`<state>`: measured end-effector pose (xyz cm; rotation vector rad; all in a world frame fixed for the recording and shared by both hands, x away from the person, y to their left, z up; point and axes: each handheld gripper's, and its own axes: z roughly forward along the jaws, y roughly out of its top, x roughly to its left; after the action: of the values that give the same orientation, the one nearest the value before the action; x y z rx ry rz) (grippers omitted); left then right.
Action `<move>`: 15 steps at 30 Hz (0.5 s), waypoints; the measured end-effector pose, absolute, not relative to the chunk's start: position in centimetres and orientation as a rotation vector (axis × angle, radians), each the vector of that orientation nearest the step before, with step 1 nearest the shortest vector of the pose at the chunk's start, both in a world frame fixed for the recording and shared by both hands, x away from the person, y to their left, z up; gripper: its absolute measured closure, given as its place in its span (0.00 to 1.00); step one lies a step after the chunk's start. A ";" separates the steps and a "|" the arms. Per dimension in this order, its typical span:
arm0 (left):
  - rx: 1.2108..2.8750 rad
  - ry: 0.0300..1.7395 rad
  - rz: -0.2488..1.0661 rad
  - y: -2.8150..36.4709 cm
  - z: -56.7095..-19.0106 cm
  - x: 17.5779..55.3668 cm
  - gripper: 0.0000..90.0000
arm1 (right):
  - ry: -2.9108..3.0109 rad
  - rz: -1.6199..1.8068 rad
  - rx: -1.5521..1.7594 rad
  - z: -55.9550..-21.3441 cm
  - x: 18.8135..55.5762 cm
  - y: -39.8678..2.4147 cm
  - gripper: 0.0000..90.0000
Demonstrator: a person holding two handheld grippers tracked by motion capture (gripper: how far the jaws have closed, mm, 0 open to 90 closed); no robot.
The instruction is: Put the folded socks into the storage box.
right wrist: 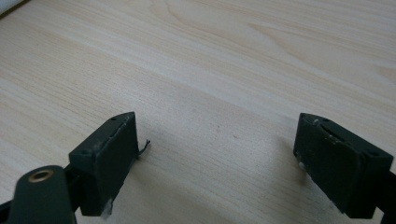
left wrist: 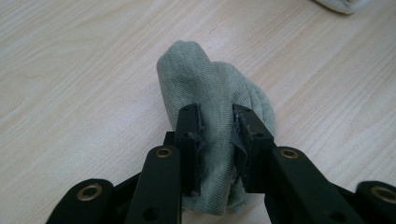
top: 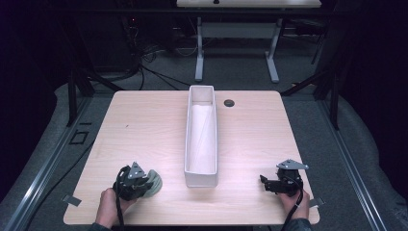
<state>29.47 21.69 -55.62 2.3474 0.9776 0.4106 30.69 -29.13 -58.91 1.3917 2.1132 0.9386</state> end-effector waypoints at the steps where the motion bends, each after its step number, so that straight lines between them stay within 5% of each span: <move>1: 2.344 0.983 0.422 21.6 -55.6 29.4 0.83 | 2.112 0.937 1.391 -58.9 30.7 -29.1 0.15; 15: 2.261 1.001 0.366 22.6 -55.5 29.4 0.86 | 2.130 0.933 1.395 -58.8 30.7 -29.2 0.15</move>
<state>29.37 22.56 -55.51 2.2612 1.0012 0.3661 30.67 -29.18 -58.82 1.3949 2.1297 0.9330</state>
